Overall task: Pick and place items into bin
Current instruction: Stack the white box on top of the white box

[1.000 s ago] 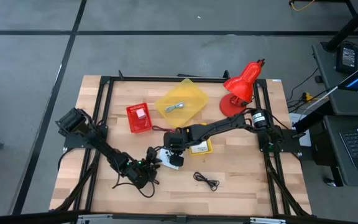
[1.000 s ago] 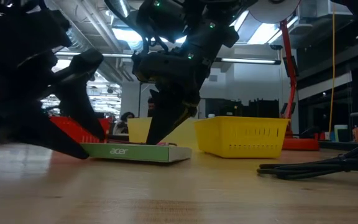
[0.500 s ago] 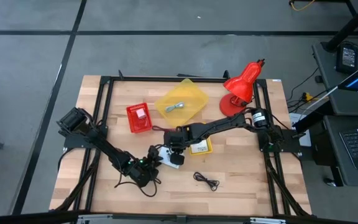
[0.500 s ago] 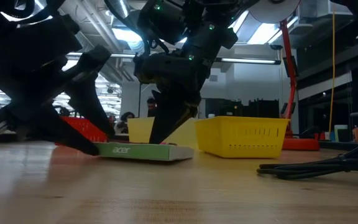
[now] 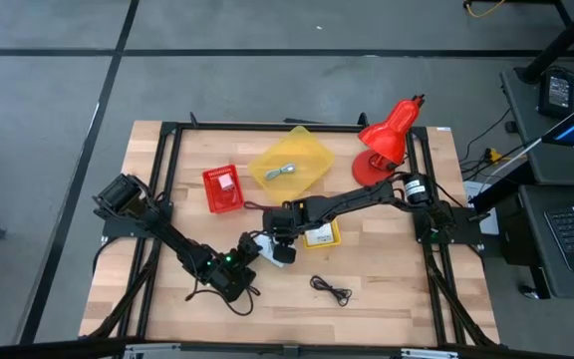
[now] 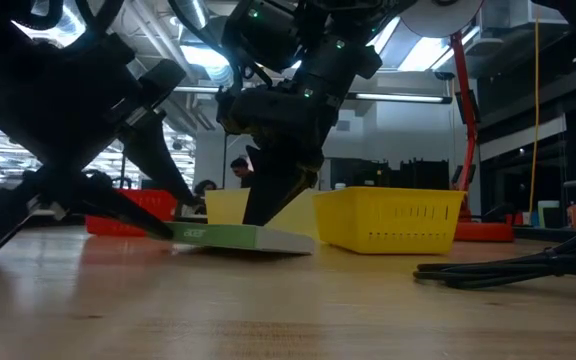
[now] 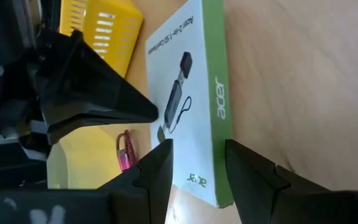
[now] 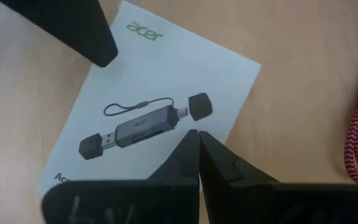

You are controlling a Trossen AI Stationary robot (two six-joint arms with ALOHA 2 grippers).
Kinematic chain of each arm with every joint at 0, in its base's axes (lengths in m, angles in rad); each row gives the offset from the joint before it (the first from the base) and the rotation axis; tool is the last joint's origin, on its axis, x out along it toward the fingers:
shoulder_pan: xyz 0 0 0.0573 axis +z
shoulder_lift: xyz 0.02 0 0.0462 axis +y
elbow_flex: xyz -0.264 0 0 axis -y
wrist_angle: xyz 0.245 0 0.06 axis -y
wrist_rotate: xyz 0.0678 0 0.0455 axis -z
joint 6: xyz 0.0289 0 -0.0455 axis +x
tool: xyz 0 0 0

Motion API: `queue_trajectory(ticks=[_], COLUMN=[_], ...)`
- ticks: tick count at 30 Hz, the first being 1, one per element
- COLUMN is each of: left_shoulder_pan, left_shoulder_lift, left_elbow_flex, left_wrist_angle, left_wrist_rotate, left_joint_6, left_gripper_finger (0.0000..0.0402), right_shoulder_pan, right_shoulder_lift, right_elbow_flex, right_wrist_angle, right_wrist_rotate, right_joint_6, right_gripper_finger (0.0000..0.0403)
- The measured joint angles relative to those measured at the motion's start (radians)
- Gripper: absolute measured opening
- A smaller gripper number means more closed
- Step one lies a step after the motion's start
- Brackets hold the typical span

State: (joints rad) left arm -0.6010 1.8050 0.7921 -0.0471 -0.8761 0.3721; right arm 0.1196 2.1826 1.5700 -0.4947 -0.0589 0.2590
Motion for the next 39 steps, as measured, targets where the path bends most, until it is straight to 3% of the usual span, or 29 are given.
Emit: queue_trajectory(ticks=[14, 18, 24, 27, 33, 39], left_shoulder_pan=[0.0, 0.014, 0.05, 0.059, 0.024, -0.035], left_shoulder_lift=[-0.004, -0.005, -0.006, -0.006, -0.021, -0.072], left_elbow_flex=[0.004, 0.006, 0.008, 0.008, 0.012, 0.012], left_wrist_angle=[0.116, 0.14, 0.17, 0.185, 0.181, 0.172], left_wrist_rotate=[-0.077, -0.049, -0.129, -0.122, -0.207, -0.157], left_joint_6=[0.132, 0.145, 0.166, 0.166, 0.165, 0.076], left_gripper_finger=[0.0139, 0.0139, 0.0138, 0.0138, 0.0138, 0.0138], right_shoulder_pan=[-0.001, -0.004, 0.003, 0.006, 0.006, 0.005], right_shoulder_lift=[-0.001, -0.001, 0.006, 0.006, 0.004, -0.022], right_elbow_flex=[0.0, 0.0, 0.0, 0.0, 0.0, -0.001], right_wrist_angle=[-0.002, -0.002, 0.042, 0.04, 0.034, 0.011], right_wrist_rotate=[-0.024, -0.028, -0.129, -0.108, -0.056, 0.014], right_joint_6=[-0.004, -0.002, -0.002, -0.002, -0.024, -0.046], right_gripper_finger=[0.0, 0.0, 0.0, 0.0, 0.0, 0.0])
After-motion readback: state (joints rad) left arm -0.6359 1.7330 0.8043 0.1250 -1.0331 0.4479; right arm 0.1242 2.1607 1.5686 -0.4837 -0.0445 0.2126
